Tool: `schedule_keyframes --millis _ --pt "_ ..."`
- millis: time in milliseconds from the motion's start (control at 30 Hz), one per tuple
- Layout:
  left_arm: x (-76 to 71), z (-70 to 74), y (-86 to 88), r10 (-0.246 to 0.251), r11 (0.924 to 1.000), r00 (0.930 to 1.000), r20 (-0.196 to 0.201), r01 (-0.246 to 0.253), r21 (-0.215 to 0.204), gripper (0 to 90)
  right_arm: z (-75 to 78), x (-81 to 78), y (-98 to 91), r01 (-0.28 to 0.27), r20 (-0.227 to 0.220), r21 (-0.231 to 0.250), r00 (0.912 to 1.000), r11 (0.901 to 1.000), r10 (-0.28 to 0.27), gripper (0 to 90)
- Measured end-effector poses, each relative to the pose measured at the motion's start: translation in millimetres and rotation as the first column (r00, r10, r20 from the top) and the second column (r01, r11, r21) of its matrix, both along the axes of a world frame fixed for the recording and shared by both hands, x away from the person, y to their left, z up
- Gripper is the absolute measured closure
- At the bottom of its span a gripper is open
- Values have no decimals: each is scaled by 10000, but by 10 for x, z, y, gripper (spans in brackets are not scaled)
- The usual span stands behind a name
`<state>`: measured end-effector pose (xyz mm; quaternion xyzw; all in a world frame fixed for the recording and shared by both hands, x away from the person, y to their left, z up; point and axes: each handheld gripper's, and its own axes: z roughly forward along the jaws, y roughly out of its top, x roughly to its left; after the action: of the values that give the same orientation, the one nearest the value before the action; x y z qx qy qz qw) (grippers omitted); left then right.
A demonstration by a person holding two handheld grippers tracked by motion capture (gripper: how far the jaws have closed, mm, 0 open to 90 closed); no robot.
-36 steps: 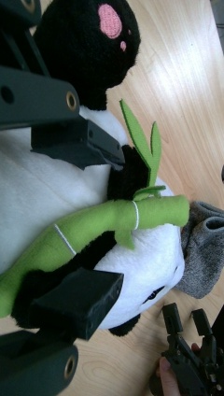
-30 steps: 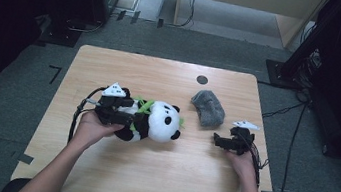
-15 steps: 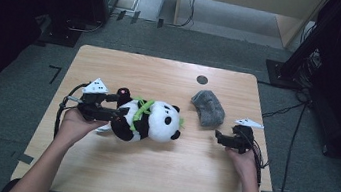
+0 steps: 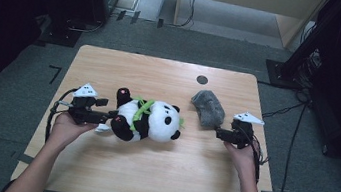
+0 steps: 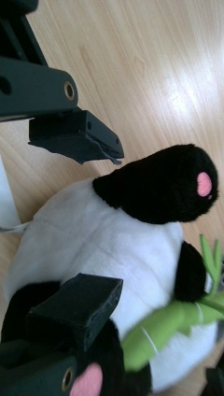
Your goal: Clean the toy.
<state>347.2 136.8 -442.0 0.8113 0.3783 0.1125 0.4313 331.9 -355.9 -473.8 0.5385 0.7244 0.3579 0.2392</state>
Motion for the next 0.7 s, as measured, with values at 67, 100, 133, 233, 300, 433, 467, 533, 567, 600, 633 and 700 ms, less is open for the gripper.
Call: schedule_keyframes --millis 67,100,133,233,300,433,467,533,567,600,633,700 --pt "48 -5 -35 -57 9997 10000 16 57 225 317 31 47 33 -82 43 -115 10000 9999 83 209" --pt "84 -2 -50 -61 9995 10000 24 60 325 317 31 47 33 -82 43 -115 10000 9999 83 209" --pt "120 3 -57 -49 9992 10000 59 47 386 317 40 70 40 -75 49 -125 10000 9999 76 211" --pt "237 17 -52 27 9997 9999 135 -30 225 308 67 156 56 -72 44 -49 10000 10000 72 217" --pt "326 17 -35 -28 9999 9998 195 25 156 306 90 218 75 -104 60 19 9999 9999 104 224" --pt "479 -23 -1 30 9977 9998 -191 -43 -681 307 146 341 134 -160 153 13 9998 9999 160 242" --pt "503 -41 -5 -26 9965 9995 -314 0 -838 307 157 372 152 -184 159 -33 9997 9998 184 242" --pt "524 -77 -36 -37 9969 9995 -312 13 -787 305 175 422 184 -266 130 -30 9996 9996 266 246" --pt "532 -97 -56 -49 9971 9995 -297 26 -755 305 179 449 201 -329 123 -60 9994 9994 329 249" --pt "542 -115 -69 -85 9970 9994 -334 59 -770 306 181 477 216 -348 96 -96 9993 9993 349 253" --pt "552 -132 -80 -108 9964 9994 -325 80 -847 306 178 505 227 -345 64 -96 9994 9994 346 259" --pt "571 -148 -81 -86 9958 9997 -235 64 -914 305 163 572 243 -359 54 -163 9993 9992 360 269"
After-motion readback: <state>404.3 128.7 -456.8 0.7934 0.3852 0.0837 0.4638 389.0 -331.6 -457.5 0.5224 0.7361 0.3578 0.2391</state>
